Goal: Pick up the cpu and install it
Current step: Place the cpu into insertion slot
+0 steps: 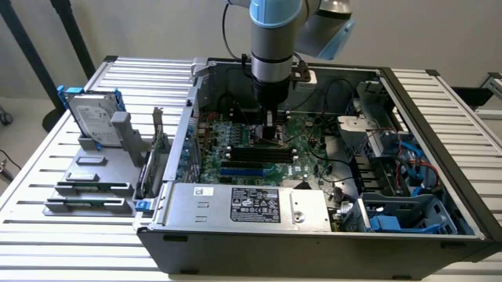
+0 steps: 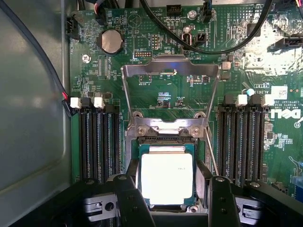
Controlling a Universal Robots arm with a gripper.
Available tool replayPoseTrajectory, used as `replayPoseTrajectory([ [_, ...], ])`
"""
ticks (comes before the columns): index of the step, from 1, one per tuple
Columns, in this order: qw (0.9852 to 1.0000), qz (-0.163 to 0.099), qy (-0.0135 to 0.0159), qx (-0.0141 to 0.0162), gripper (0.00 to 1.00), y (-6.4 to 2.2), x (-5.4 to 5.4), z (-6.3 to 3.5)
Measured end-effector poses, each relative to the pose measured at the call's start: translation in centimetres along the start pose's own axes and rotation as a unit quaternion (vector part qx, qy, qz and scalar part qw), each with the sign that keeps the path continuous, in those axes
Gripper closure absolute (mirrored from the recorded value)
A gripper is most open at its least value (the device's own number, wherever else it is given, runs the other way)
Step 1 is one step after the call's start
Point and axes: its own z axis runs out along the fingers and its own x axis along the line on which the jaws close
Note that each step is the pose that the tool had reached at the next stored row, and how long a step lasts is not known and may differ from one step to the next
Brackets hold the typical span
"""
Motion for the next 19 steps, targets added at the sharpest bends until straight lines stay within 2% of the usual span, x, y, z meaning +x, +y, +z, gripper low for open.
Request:
replayPoseTrajectory([
  [7, 0.9999, 0.014, -0.0009, -0.0007, 0.45, -0.01, -0.01, 0.16],
  [12, 0.9999, 0.014, -0.0009, -0.0008, 0.45, -0.01, -0.01, 0.23],
  [19, 0.9999, 0.014, -0.003, -0.0009, 0.45, -0.02, -0.02, 0.29],
])
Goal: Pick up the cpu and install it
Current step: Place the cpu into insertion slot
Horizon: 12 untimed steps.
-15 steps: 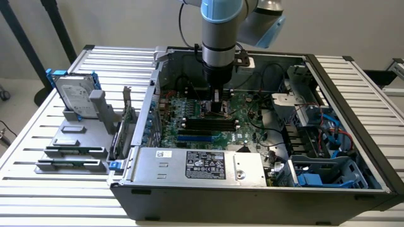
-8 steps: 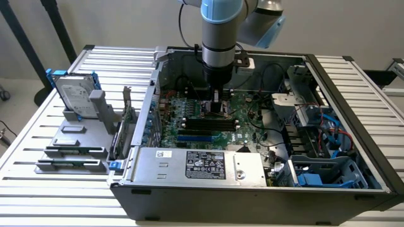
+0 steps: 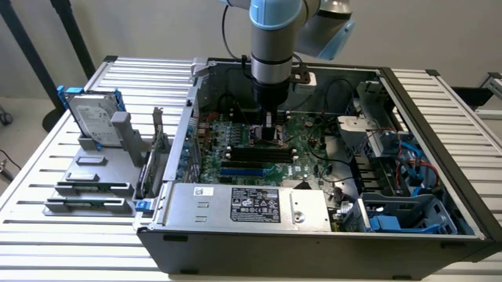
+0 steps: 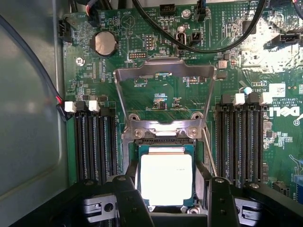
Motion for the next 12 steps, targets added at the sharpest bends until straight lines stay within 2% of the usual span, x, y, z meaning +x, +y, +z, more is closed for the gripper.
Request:
replayPoseTrajectory([
  [12, 1.0, 0.0, -0.0034, 0.0002, 0.45, 0.12, 0.01, 0.14],
])
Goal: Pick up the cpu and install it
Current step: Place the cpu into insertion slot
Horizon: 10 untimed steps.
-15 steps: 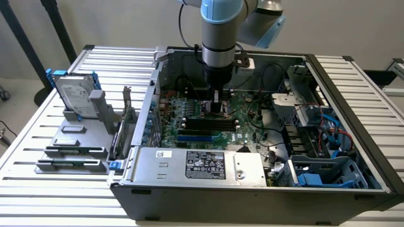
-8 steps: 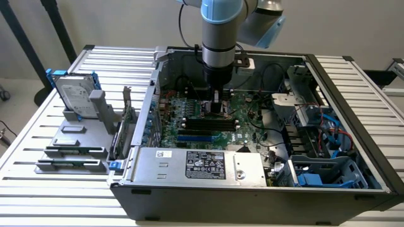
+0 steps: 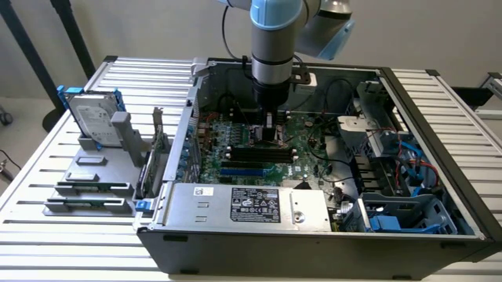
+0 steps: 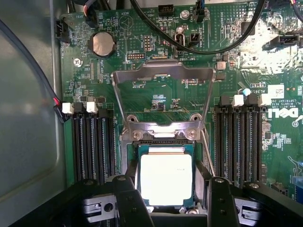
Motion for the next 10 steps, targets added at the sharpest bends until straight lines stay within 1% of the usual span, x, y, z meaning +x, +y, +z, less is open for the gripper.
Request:
replayPoseTrajectory([
  [10, 1.0, 0.0, -0.0028, 0.0, 0.45, -0.03, 0.15, 0.12],
])
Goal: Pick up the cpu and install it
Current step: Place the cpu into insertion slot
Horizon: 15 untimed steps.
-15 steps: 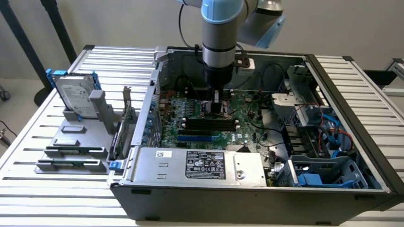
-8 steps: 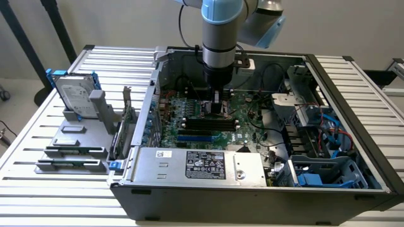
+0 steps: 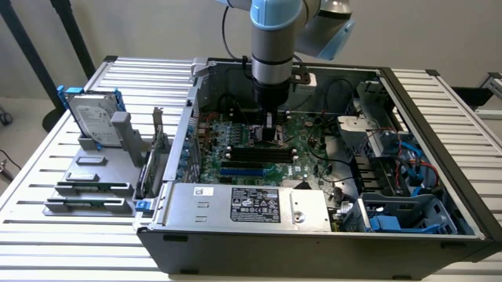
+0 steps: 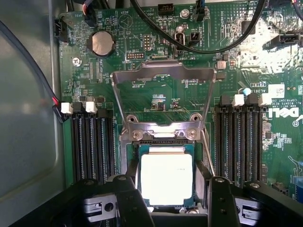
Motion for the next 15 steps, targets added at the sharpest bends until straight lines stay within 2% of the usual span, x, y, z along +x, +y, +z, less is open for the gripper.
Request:
replayPoseTrajectory([
  [3, 1.0, 0.0, -0.0014, -0.0002, 0.45, -0.01, 0.12, 0.08],
  [9, 1.0, -0.001, -0.0068, -0.0005, 0.45, -0.02, 0.15, 0.22],
  [15, 1.0, -0.003, -0.0083, -0.0004, 0.45, -0.04, 0.29, 0.24],
])
